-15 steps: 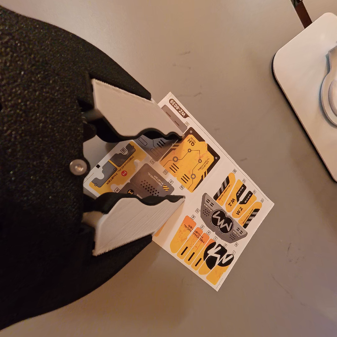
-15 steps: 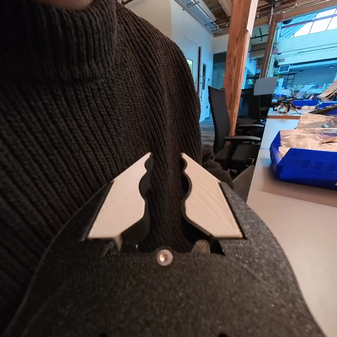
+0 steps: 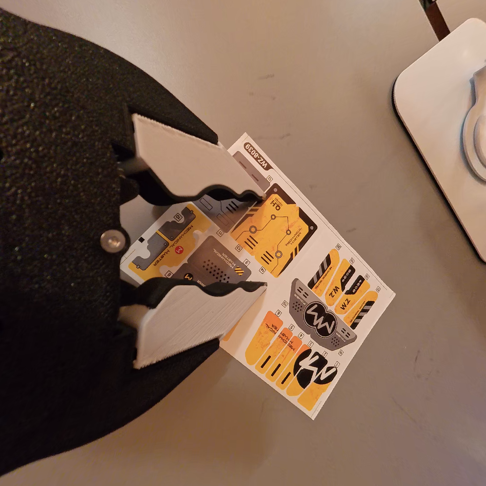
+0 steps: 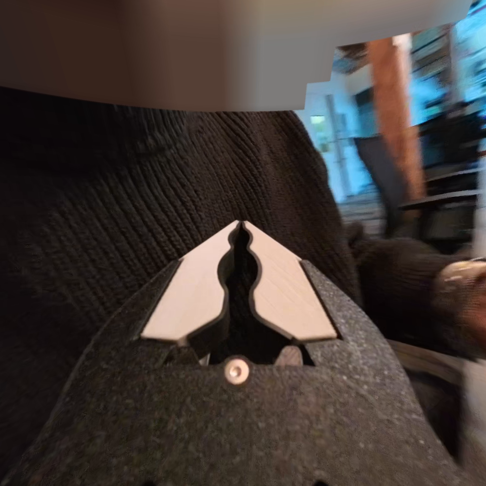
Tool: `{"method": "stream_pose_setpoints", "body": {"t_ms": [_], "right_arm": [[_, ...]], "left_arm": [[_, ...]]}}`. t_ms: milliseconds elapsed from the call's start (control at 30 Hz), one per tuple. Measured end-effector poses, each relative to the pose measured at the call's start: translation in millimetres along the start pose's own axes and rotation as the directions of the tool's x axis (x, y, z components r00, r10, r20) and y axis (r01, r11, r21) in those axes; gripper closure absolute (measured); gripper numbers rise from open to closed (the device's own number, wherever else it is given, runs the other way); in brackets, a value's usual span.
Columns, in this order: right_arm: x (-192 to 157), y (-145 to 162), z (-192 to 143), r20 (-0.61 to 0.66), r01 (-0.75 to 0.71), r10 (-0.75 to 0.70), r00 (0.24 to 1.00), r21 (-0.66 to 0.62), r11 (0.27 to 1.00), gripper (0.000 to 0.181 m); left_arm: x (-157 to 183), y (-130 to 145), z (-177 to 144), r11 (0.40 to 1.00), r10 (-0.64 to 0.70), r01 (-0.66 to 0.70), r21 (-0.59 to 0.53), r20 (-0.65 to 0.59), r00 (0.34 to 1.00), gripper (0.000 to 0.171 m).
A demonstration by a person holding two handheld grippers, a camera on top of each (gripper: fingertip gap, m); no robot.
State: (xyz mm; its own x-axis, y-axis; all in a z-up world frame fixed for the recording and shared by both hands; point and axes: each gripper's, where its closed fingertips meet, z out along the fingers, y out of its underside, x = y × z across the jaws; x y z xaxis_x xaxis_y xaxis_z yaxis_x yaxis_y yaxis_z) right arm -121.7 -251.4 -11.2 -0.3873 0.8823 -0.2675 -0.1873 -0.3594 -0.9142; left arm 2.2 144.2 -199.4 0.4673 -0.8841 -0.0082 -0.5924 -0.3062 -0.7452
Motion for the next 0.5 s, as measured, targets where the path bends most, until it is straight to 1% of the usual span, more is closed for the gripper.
{"method": "stream_pose_setpoints", "body": {"t_ms": [33,67,100,133,167,200,267,400,500], "right_arm": [[-5.2,-4.2,-1.4,0.079,-0.066,0.064,0.995,0.026,0.997,0.181],[-7.8,-8.3,-2.9,0.089,-0.016,0.012,0.996,0.05,0.999,0.181],[-6.5,-11.9,-2.0,0.027,0.105,-0.107,0.994,0.054,0.993,0.177],[-2.5,-16.3,-0.2,-0.054,0.217,-0.215,0.975,0.035,0.975,0.169],[2.5,-20.5,1.0,-0.122,0.28,-0.277,0.953,0.011,0.96,0.162],[6.0,-21.0,1.8,-0.157,0.305,-0.304,0.94,-0.015,0.952,0.161],[13.2,-15.2,1.6,-0.181,0.299,-0.306,0.935,-0.064,0.952,0.156],[20.5,-3.7,1.4,-0.17,0.269,-0.278,0.945,-0.077,0.96,0.154],[31.9,14.4,3.2,-0.174,0.295,-0.323,0.93,-0.167,0.941,0.153]], "left_arm": [[0.0,0.0,0.0,1.0,0.0,0.0,0.0,0.0,1.0,0.111],[0.0,0.1,0.1,1.0,0.0,0.0,0.0,0.0,1.0,0.111],[0.0,0.1,0.1,1.0,0.0,0.0,0.0,0.0,1.0,0.111],[0.0,0.1,0.1,1.0,0.0,0.0,0.0,0.0,1.0,0.111],[0.0,0.1,0.1,1.0,0.0,0.0,0.0,0.0,1.0,0.111],[0.0,0.1,0.1,1.0,0.0,0.0,0.0,0.0,1.0,0.111],[0.0,0.1,0.1,1.0,0.0,0.0,0.0,0.0,1.0,0.111],[0.1,0.1,0.0,1.0,0.0,0.0,0.0,0.0,1.0,0.111],[0.1,0.1,0.0,1.0,0.0,0.0,0.0,0.0,1.0,0.111]]}}
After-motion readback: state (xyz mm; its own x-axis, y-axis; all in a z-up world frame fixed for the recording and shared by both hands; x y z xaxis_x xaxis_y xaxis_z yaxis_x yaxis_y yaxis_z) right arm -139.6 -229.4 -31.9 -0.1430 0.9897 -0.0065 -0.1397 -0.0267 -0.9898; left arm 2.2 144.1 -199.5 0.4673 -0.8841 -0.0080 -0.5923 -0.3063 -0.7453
